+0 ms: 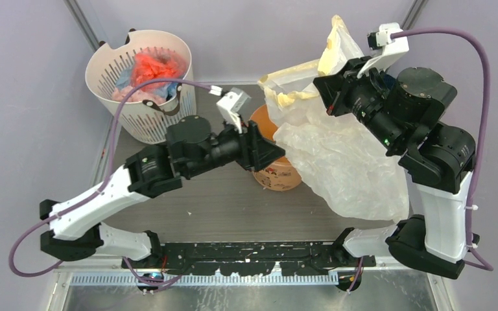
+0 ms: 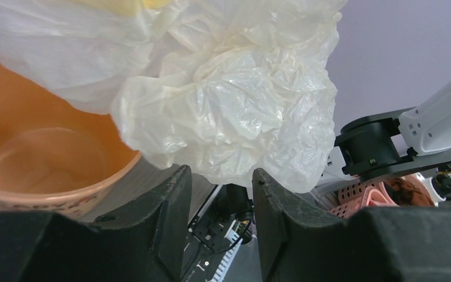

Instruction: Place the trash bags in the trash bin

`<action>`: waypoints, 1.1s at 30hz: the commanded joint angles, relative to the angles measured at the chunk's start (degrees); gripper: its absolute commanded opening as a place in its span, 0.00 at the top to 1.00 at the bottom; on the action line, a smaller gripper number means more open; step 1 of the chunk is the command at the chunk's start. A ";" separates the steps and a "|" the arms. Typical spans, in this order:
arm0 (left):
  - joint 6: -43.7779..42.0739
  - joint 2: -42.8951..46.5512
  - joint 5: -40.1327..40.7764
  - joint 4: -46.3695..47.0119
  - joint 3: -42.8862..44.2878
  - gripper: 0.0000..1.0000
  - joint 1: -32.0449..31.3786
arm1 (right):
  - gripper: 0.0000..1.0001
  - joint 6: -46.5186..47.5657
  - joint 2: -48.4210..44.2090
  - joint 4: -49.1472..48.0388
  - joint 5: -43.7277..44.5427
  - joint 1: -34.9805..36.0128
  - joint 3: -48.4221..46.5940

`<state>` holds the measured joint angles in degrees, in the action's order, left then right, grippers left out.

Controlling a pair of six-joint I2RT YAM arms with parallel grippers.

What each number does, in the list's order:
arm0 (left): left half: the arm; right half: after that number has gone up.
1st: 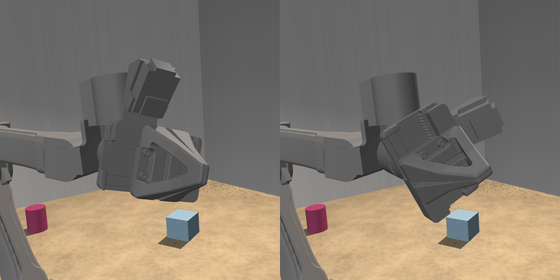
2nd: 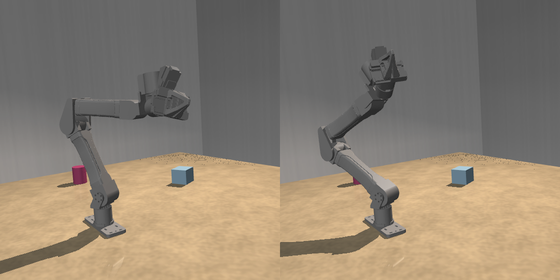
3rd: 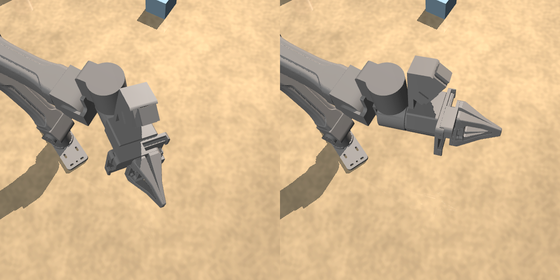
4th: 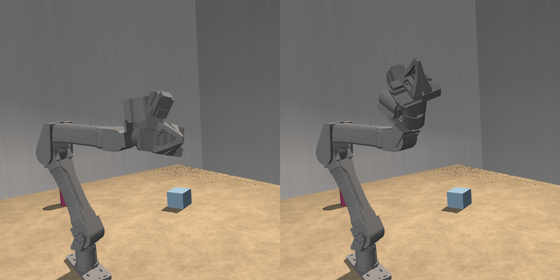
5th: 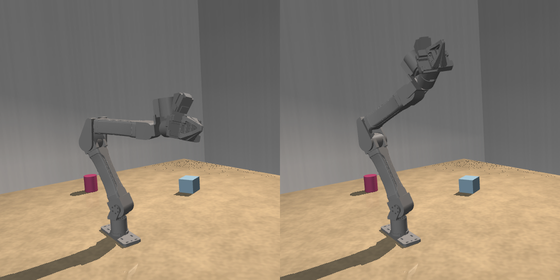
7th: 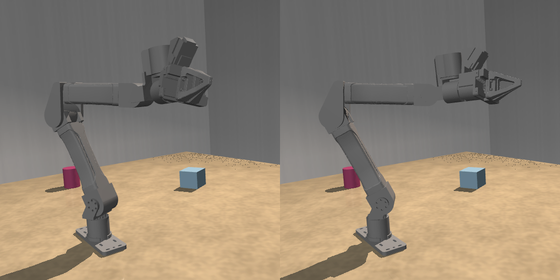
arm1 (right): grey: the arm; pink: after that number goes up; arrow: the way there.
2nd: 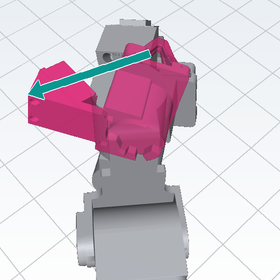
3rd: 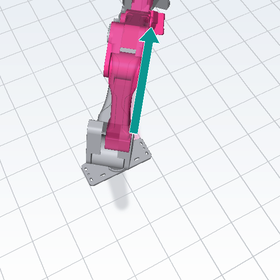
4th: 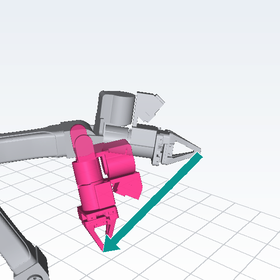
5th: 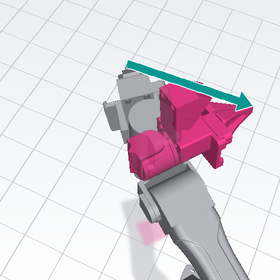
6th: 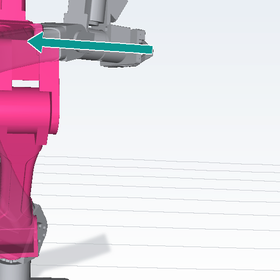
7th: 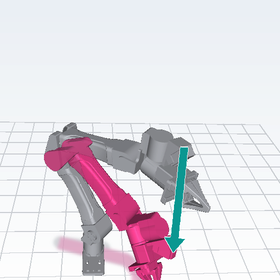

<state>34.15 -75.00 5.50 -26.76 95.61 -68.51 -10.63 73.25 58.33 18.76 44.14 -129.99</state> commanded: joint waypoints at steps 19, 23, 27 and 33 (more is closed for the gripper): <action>-5.08 5.71 0.45 -1.57 1.15 0.55 -0.13 | 0.99 -3.18 3.25 -1.30 -3.11 -0.18 -7.80; -4.51 1.75 -4.73 -1.61 4.35 0.56 -0.18 | 0.99 -3.10 3.67 -1.19 -1.35 -0.19 -9.55; -3.58 1.66 -7.58 1.48 2.59 0.56 -1.02 | 0.99 -3.11 3.65 -2.63 1.44 -0.16 -8.49; -3.55 4.85 -6.45 2.11 -2.00 0.56 -1.53 | 0.99 -3.07 3.34 -7.28 4.27 -0.14 -4.86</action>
<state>30.98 -73.82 -0.64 -28.01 95.24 -69.69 -13.69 76.99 57.01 20.10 44.14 -136.05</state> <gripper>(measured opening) 0.442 0.039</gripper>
